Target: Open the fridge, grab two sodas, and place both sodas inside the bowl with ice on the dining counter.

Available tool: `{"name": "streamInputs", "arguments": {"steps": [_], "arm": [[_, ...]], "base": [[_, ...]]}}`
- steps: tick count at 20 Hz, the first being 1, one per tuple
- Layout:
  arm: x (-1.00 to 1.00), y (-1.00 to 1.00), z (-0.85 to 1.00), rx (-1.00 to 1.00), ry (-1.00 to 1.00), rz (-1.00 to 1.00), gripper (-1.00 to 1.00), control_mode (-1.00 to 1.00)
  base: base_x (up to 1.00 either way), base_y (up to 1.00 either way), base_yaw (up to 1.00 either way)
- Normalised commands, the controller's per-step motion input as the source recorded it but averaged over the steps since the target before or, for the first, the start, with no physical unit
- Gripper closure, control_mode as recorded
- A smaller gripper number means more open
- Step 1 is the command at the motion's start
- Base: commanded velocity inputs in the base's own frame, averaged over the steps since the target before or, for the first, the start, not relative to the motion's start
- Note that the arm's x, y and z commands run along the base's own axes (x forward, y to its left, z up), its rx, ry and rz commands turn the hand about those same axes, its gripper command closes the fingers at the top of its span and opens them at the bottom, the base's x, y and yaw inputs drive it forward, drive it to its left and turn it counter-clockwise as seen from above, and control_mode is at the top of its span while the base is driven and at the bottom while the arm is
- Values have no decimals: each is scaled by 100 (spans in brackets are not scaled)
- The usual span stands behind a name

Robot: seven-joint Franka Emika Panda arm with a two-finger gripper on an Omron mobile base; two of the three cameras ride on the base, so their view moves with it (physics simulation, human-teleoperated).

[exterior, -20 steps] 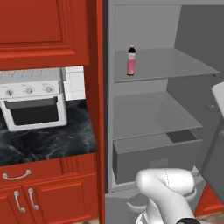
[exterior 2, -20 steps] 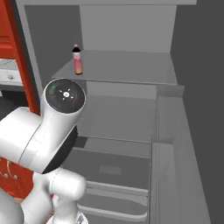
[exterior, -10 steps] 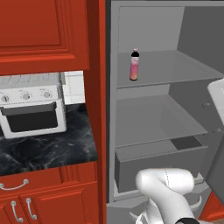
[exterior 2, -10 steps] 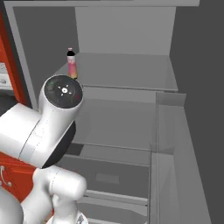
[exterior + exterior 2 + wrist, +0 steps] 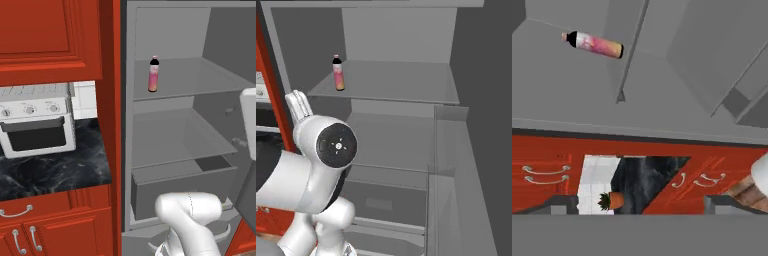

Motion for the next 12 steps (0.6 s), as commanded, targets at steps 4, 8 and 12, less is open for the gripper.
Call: {"name": "streamInputs", "arguments": {"steps": [4,8,12], "arm": [[3,42,13,-20,-52,27,-100,-100],[8,2,51,-21,-51,17,-100,-100],[8,-11,50,-30,-38,3,-100,-100]], "base": [[0,0,0],[0,0,0],[0,0,0]]}}
